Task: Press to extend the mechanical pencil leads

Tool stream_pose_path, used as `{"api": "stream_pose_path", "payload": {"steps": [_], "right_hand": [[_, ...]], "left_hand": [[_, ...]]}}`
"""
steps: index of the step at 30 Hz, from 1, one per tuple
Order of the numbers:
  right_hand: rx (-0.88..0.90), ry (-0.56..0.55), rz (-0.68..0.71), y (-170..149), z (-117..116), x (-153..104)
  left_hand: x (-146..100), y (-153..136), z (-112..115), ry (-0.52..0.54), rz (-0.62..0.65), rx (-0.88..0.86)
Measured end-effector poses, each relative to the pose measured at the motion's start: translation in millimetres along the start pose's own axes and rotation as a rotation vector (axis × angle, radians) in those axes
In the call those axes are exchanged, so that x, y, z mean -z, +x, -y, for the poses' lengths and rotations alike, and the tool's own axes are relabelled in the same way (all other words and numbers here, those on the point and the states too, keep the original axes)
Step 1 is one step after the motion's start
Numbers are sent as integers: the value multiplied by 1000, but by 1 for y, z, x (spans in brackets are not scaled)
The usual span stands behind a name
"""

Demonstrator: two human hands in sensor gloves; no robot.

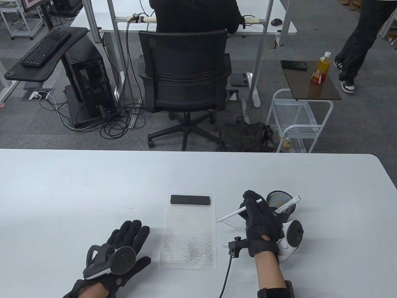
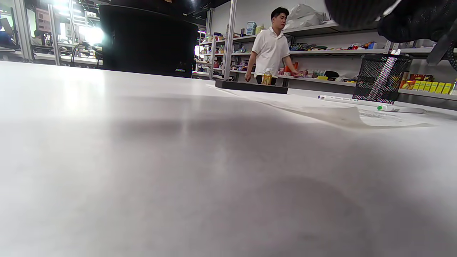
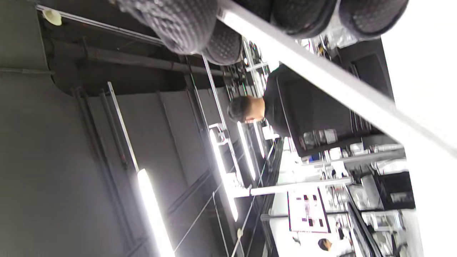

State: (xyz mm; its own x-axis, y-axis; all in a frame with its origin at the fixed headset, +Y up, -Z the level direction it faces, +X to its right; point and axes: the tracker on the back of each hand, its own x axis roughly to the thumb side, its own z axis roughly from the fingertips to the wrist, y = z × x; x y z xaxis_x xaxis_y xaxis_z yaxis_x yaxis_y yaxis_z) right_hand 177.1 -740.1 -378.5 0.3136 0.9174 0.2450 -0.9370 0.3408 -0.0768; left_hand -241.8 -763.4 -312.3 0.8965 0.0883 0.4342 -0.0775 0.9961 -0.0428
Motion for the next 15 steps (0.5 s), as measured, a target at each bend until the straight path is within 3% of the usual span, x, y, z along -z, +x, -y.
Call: {"api": "stream_pose_path", "payload": {"steps": [7, 15], "right_hand": [[226, 177, -71, -16, -14, -1], [227, 238, -54, -31, -22, -5]], "left_hand": [[0, -1, 0, -1, -3, -1], [0, -1, 0, -4, -6, -3]]}}
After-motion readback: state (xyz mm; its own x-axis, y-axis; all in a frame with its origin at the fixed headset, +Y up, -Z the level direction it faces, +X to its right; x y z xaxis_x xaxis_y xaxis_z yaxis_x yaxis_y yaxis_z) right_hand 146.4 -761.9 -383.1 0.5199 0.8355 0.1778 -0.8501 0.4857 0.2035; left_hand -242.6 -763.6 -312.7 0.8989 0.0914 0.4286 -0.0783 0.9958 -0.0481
